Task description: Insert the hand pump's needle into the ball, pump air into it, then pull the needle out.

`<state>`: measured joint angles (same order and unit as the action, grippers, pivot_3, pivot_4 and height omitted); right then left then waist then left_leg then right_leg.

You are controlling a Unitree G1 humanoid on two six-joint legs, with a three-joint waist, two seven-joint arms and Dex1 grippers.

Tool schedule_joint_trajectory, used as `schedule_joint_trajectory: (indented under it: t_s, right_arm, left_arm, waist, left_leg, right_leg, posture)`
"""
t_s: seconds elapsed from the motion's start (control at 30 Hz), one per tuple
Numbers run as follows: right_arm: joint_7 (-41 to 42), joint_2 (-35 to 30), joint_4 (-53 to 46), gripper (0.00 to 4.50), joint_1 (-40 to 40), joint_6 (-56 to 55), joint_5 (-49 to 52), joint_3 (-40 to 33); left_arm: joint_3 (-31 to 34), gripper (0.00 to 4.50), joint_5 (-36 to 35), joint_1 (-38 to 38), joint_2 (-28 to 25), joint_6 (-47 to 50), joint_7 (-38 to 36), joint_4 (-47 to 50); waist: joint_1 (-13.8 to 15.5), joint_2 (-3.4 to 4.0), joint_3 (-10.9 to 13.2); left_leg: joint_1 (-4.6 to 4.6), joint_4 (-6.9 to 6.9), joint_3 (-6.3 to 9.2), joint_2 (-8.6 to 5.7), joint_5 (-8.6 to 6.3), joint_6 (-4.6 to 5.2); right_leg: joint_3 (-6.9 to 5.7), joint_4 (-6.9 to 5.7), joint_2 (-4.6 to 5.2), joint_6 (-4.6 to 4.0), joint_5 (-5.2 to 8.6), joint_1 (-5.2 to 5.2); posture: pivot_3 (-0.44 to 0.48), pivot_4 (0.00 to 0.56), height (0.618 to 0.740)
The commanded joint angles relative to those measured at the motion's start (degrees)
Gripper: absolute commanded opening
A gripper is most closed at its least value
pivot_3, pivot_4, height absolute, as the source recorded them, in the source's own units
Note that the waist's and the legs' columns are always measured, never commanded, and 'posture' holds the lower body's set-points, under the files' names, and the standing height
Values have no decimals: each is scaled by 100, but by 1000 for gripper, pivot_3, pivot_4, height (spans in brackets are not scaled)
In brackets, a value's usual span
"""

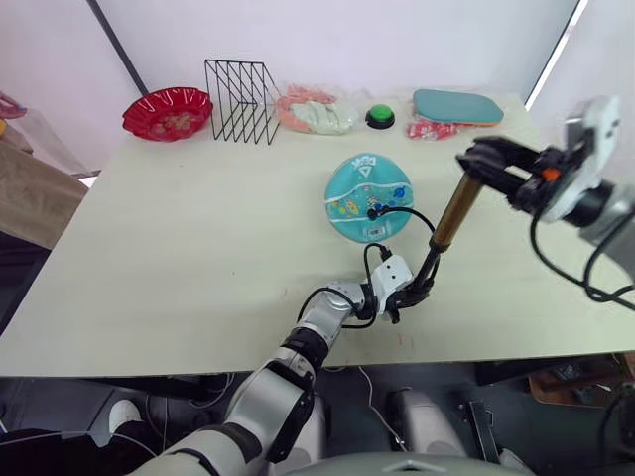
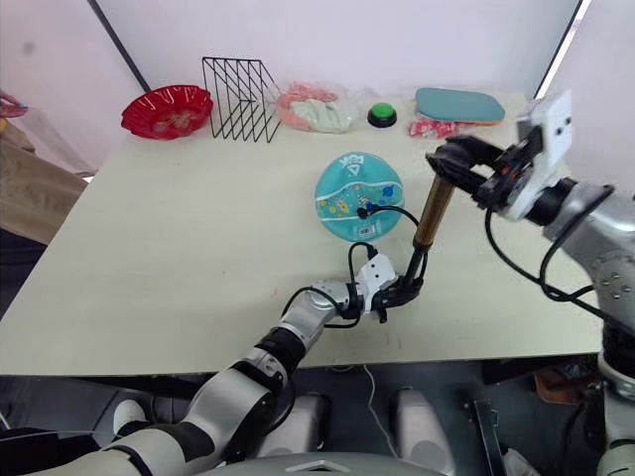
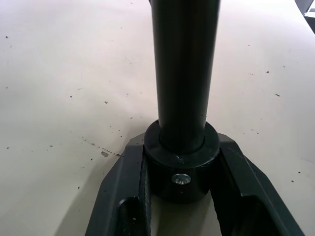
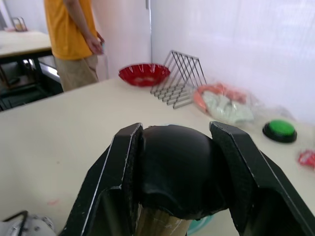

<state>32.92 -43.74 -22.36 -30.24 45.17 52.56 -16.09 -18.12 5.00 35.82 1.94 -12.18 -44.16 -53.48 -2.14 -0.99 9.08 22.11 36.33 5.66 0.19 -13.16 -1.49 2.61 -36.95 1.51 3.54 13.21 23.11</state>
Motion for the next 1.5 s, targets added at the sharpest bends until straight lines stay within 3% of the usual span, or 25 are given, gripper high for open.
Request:
schedule_joint_trajectory:
  t_s: [0.03, 0.3, 0.63, 0.77, 1.0, 1.5]
  right_arm:
    - [-9, -228, -170, 1671, -288, 11, 285, -479]
    - [345, -51, -58, 1671, 698, -240, -490, 419]
    - [649, 1098, 901, 1670, 1905, -1306, -1946, 2037]
    - [757, 1367, 1189, 1670, 2058, -1594, -2315, 2261]
    - [807, 1265, 783, 1670, 1418, -1420, -1953, 1529]
    - [641, -339, 136, 1670, -525, 339, 184, -530]
  left_arm:
    - [-19, 1072, 160, -179, -157, 192, 59, -309]
    - [-15, 1072, 148, -168, -136, 201, 88, -310]
    - [13, 1072, 130, -235, -162, 224, 133, -178]
    - [1, 1072, 143, -264, -194, 220, 123, -160]
    - [-32, 1072, 165, -303, -188, 208, 125, -177]
    - [-79, 1072, 208, -313, -130, 105, 153, -331]
  waist:
    - [0, -1, 0]
    - [-8, -3, -3]
    - [-33, -37, -57]
    - [-41, -42, -72]
    - [-41, -34, -73]
    - [10, 14, -2]
  left_leg:
    - [0, 0, -2, 0, 0, 0]
    - [-5, 0, -6, 1, -1, 1]
    - [-41, -2, -6, 23, -2, 1]
    - [-52, -4, -4, 31, -3, -1]
    - [-57, -4, 1, 44, -3, -1]
    - [-6, -3, -4, 20, -2, 0]
  right_leg:
    - [1, 1, 1, 0, 0, 0]
    - [2, 2, -1, 1, 0, -1]
    - [1, 1, -23, -23, 15, -28]
    - [3, 1, -33, -24, 15, -40]
    - [-2, 1, -46, -25, 15, -41]
    - [16, 11, -30, -25, 13, -1]
  posture:
    - [0, 150, 740]
    - [0, 150, 740]
    - [0, 150, 740]
    - [0, 150, 740]
    - [0, 150, 740]
    - [0, 150, 740]
